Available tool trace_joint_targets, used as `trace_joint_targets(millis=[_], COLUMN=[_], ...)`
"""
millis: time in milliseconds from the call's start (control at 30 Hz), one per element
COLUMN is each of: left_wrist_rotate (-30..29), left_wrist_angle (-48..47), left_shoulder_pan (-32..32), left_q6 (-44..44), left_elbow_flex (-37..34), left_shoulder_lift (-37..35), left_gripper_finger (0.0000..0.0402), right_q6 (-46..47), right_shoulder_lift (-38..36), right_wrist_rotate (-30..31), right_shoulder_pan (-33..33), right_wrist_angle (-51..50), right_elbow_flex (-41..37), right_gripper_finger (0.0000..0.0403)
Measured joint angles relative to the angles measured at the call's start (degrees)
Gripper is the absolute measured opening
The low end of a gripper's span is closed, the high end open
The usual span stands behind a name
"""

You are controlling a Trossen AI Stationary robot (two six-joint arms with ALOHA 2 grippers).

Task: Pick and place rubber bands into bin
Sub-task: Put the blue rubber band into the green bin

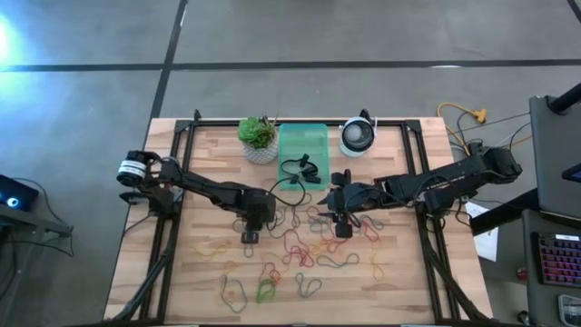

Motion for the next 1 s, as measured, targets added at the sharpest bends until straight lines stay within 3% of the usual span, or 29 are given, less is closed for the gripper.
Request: trace_joint_targets(millis=[333, 567, 800, 1000], left_wrist_rotate=[3.7, 6.1, 14.6, 25.6], left_wrist_angle=[0.5, 4.7, 9.4, 16.6], left_shoulder_pan=[-0.2, -0.3, -0.3, -0.5], left_q6=[3.1, 6.7, 8.1, 9.6], left_elbow_flex=[0.0, -0.4, -0.4, -0.4], left_shoulder_lift=[0.1, 0.1, 0.4, 0.5], left_gripper_finger=[0.0006, 0.0001, 0.0000, 0.0000], right_q6=[1.0, 1.3, 1.3, 1.3], right_shoulder_lift=[0.0, 0.0, 0.0, 0.0], right_wrist_rotate=[0.0, 0.0, 0.0, 0.0], right_shoulder_pan=[0.0, 0.4, 0.7, 0.7], right_wrist_angle=[0.5, 0.6, 0.6, 0.7], right_elbow_flex=[0.0, 0.0, 0.0, 0.0], right_gripper_finger=[0.0137, 0.0136, 0.0136, 0.0136])
